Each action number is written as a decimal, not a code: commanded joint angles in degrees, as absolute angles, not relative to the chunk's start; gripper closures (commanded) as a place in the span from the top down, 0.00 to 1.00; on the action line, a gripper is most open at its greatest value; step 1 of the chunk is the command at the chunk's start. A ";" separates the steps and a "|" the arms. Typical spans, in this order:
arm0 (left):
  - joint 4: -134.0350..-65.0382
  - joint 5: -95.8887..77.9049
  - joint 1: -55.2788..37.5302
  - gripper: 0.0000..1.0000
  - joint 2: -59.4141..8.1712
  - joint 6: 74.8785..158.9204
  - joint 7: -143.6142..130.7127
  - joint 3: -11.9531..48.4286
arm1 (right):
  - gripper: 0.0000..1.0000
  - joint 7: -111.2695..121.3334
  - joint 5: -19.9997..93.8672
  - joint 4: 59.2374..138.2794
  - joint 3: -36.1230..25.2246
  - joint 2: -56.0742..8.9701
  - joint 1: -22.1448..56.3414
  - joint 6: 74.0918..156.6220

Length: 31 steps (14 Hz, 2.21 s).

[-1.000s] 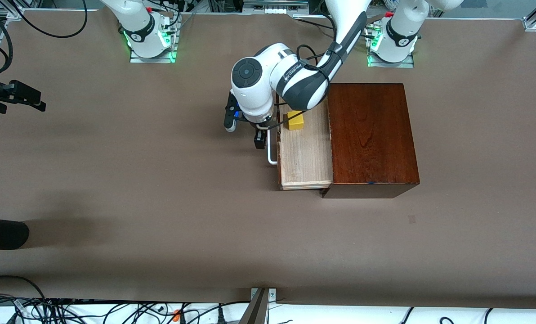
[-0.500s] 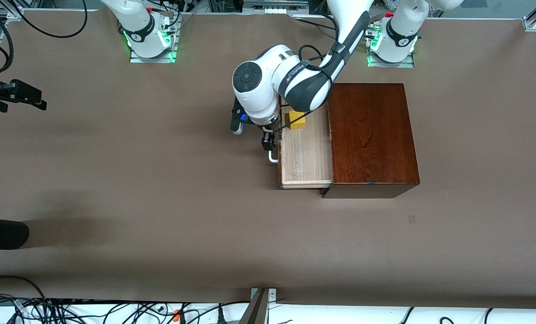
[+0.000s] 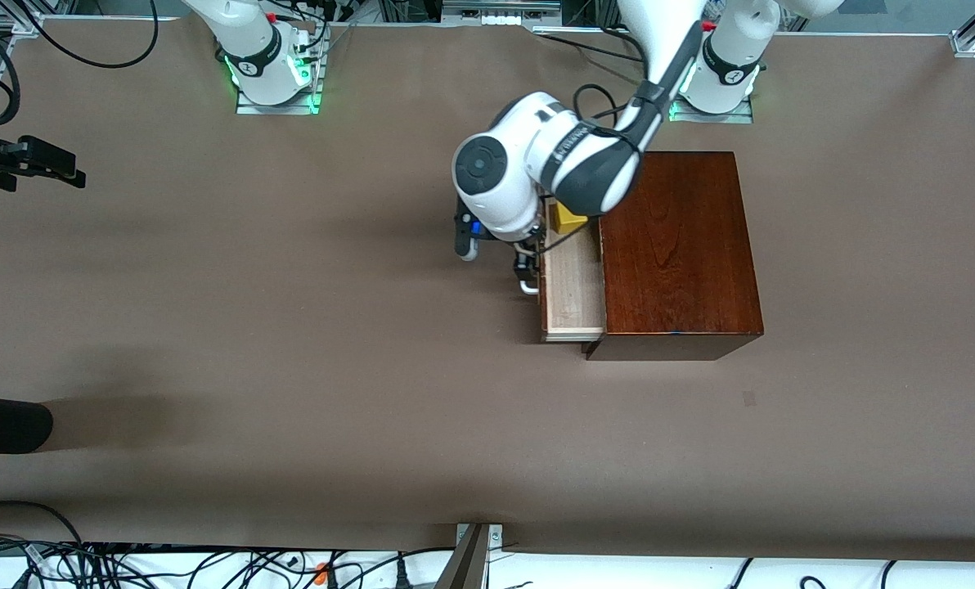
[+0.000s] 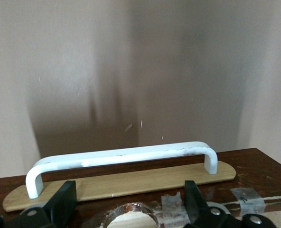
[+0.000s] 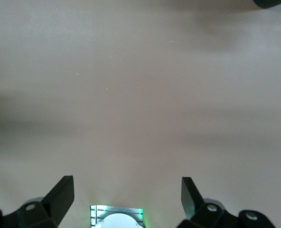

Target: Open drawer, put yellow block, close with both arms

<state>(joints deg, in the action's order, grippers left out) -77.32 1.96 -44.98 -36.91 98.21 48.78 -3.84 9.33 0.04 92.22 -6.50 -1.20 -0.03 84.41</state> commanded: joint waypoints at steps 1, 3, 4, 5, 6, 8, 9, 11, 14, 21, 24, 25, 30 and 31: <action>-83.84 3.96 -43.16 1.00 -32.26 98.09 50.71 -3.87 | 1.00 10.11 0.97 92.20 -6.50 -0.88 -0.79 81.66; -86.12 4.04 -41.67 1.00 -31.38 98.17 50.71 -3.87 | 1.00 10.20 0.97 92.20 -7.29 -0.97 -0.88 81.56; -86.83 4.74 -41.31 1.00 -31.12 98.17 50.71 -3.87 | 1.00 10.20 0.97 92.20 -7.38 -0.97 -0.79 81.39; -87.53 6.92 -41.13 1.00 -30.42 98.17 50.71 -3.78 | 1.00 10.20 0.97 92.20 -7.56 -0.97 -0.88 80.95; -88.24 7.47 -41.13 1.00 -29.89 98.17 50.71 -3.78 | 1.00 10.20 0.97 92.28 -8.25 -0.97 -0.88 80.43; -89.81 7.56 -40.96 1.00 -29.18 98.09 50.71 -3.87 | 1.00 10.20 1.05 92.55 -8.70 -0.97 -0.88 79.98; -90.78 7.91 -40.17 1.00 -28.48 98.09 50.54 -3.87 | 1.00 10.20 1.05 92.55 -9.22 -0.97 -0.88 79.20; -91.93 8.26 -39.12 1.00 -28.04 98.09 50.54 -3.87 | 1.00 10.20 0.97 92.46 -8.44 -0.70 -0.62 78.66; -91.59 8.26 -39.20 1.00 -28.13 98.44 49.75 -3.78 | 1.00 10.28 1.05 92.37 -8.35 -0.88 -0.62 79.01; -80.08 6.25 -43.50 1.00 -29.44 99.67 23.78 -1.85 | 1.00 10.28 0.88 92.11 -8.35 -0.97 -0.62 80.07; -76.39 3.51 -43.77 1.00 -26.82 96.26 1.76 -1.41 | 1.00 10.28 0.35 92.11 -8.26 -0.97 -0.62 81.03; -75.51 3.25 -43.68 1.00 -25.76 94.94 -7.12 -1.58 | 1.00 10.28 0.26 92.11 -8.26 -0.97 -0.62 81.12; -72.95 3.16 -40.36 1.00 -19.88 86.76 -20.48 -4.21 | 1.00 10.20 0.09 92.20 -8.17 -0.97 -0.62 86.21; -73.12 3.08 -37.64 1.00 -17.78 85.01 -20.04 -4.31 | 1.00 10.20 0.09 92.20 -7.91 -0.97 -0.53 87.44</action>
